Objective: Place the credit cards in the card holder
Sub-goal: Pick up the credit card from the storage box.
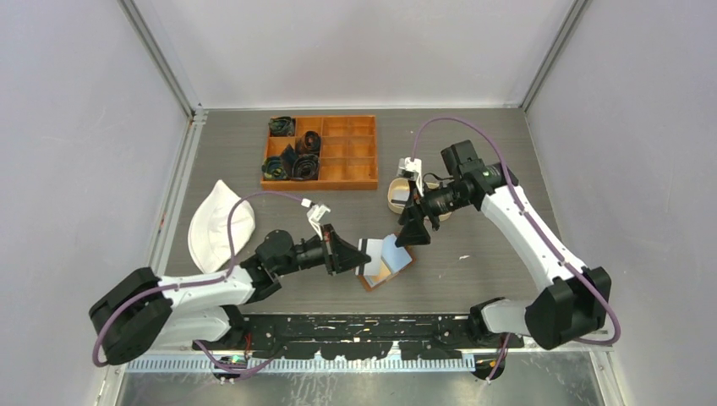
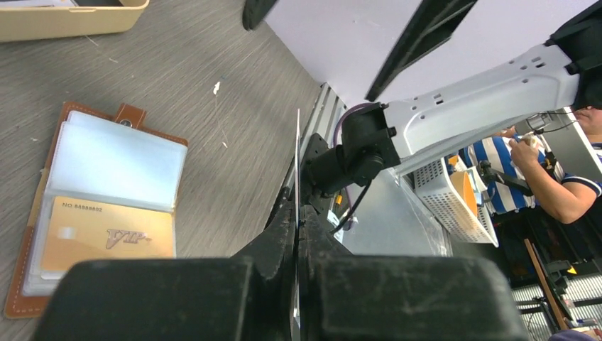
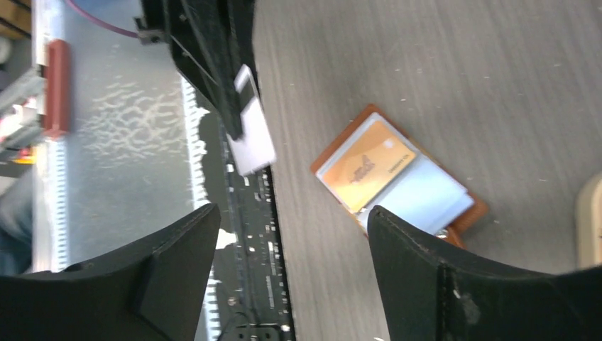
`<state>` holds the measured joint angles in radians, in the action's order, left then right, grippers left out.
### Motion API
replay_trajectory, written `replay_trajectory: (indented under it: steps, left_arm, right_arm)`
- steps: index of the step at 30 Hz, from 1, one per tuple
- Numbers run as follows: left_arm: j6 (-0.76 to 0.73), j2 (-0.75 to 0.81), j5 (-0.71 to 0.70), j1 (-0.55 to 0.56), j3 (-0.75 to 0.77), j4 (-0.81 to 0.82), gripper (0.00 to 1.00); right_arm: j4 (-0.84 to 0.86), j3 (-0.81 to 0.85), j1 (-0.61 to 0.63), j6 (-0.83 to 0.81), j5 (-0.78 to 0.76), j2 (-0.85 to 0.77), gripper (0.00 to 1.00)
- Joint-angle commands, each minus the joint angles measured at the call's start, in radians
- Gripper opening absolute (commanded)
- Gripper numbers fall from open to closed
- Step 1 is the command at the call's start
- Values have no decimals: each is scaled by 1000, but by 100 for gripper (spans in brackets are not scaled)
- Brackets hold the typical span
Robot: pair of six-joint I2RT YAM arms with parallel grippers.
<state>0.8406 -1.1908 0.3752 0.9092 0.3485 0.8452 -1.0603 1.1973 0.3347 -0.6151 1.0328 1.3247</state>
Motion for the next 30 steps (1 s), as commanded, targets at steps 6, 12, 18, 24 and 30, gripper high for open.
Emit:
replay_trajectory:
  steps: [6,12,18,24,30]
  left_arm:
    - [-9,263,-88,0,-77,-111,0]
    - [17,326,-121,3,-103,-121,0]
    - [57,380,-175,4,-139,-122,0]
    - [59,435,-244,4,-172,-152,0]
    - [65,476,-300,6,-196,-166,0]
  right_arm:
    - [325,-163,0,4,-185,-259,99]
    - [281,-146,1,-47,-39,-226,99]
    - [389,-169,13,102,-33,-216,99]
    - [455,-225,27,157,-19,-205,99]
    - [566,-270,53,292,-54,-199,100]
